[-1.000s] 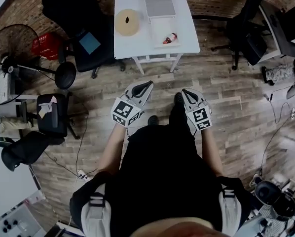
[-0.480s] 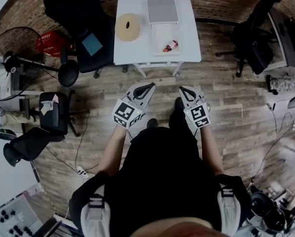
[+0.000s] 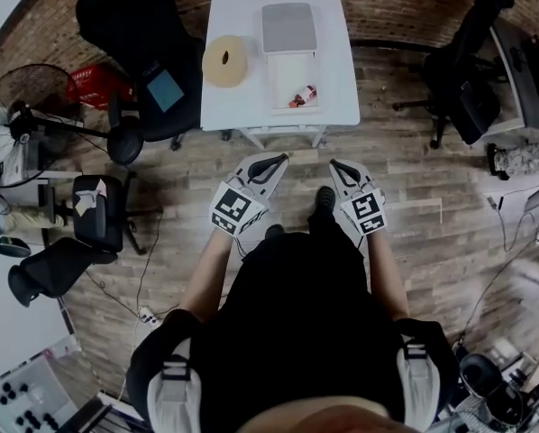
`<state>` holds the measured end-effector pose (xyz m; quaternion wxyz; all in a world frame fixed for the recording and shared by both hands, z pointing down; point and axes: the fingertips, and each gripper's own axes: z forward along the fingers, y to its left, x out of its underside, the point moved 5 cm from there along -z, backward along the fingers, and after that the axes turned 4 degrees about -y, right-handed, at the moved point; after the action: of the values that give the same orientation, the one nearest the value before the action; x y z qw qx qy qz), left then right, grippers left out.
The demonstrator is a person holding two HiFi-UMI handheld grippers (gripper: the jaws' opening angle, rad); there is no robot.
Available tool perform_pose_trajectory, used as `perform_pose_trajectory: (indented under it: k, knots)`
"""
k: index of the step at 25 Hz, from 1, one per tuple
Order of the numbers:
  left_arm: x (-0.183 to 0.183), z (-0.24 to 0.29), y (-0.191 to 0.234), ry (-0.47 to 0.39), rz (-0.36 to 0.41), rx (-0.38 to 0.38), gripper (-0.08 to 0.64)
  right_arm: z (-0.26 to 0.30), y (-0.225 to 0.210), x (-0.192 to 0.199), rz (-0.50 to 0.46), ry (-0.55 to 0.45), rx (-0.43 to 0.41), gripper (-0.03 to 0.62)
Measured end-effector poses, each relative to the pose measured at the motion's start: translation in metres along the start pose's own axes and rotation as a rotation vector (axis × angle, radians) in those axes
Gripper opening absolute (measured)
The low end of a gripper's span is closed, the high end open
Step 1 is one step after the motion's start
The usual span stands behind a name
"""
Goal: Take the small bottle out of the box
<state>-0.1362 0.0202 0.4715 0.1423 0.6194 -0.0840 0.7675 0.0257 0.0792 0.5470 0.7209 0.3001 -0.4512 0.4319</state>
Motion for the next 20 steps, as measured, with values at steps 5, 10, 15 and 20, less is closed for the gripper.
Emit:
perform_pose_trajectory:
  k: [5,10,15,20]
  knots:
    - [-0.009,0.024,0.0,-0.003,0.004,-0.014,0.023,-0.002,-0.028,-0.001,-0.013,-0.002,-0.009,-0.002]
    - [-0.011,0.048,-0.008,0.014,0.004,-0.029,0.023,-0.004,-0.049,0.007,-0.037,0.023,-0.048,-0.002]
    - [-0.012,0.067,-0.004,0.048,0.001,-0.072,0.023,0.004,-0.076,0.008,-0.061,0.033,-0.093,-0.002]
    - [-0.025,0.087,-0.01,0.029,0.019,-0.112,0.023,0.013,-0.1,0.004,-0.095,0.021,-0.151,-0.002]
